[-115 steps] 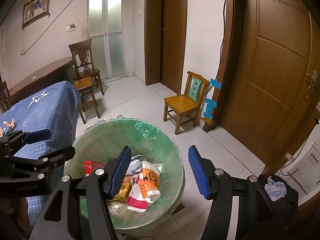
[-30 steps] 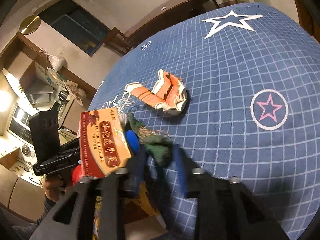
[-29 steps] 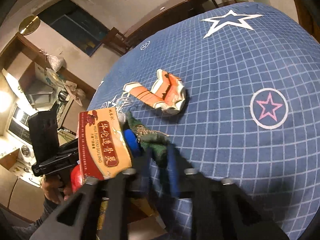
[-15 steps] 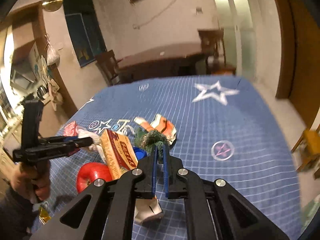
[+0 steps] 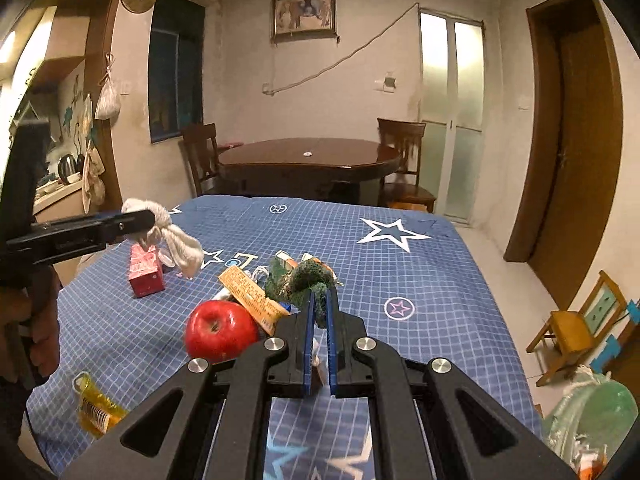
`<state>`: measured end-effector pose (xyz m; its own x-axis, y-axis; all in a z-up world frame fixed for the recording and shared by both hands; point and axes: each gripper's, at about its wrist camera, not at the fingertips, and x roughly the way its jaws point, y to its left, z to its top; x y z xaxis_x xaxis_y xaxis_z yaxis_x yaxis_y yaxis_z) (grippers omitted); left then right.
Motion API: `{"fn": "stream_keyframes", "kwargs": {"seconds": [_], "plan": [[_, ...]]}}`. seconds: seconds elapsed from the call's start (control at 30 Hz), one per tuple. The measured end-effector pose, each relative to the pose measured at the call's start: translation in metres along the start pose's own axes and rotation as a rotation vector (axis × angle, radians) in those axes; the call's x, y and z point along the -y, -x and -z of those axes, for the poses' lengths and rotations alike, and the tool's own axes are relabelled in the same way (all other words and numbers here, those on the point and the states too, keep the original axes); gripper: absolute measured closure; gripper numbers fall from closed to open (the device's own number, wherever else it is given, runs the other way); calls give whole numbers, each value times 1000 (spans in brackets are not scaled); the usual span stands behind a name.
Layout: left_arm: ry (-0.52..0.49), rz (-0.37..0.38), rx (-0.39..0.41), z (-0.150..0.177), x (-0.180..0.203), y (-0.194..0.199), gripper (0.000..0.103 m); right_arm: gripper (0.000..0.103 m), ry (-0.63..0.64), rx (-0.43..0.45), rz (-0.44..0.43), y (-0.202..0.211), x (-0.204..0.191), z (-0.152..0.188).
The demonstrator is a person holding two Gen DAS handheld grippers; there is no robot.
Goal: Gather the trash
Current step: 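Grasp the white cloth ball with the left tool while the right tool grasps the green scrubber cloth, then carry the cloth ball and green cloth in both tools over the green bin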
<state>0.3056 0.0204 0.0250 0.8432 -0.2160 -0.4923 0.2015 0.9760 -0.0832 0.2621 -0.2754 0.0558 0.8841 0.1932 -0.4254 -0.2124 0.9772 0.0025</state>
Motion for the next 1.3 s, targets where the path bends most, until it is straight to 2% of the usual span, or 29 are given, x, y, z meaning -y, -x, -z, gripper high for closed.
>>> {"fn": "stream_keyframes", "kwargs": {"seconds": [0.27, 0.77, 1.3], "plan": [[-83, 65, 38, 5, 68, 18, 68, 97, 43, 43, 83, 53, 2, 7], [-173, 171, 81, 6, 162, 32, 68, 97, 16, 79, 245, 145, 70, 17], [-252, 270, 36, 17, 253, 13, 68, 97, -35, 48, 397, 218, 156, 45]]}}
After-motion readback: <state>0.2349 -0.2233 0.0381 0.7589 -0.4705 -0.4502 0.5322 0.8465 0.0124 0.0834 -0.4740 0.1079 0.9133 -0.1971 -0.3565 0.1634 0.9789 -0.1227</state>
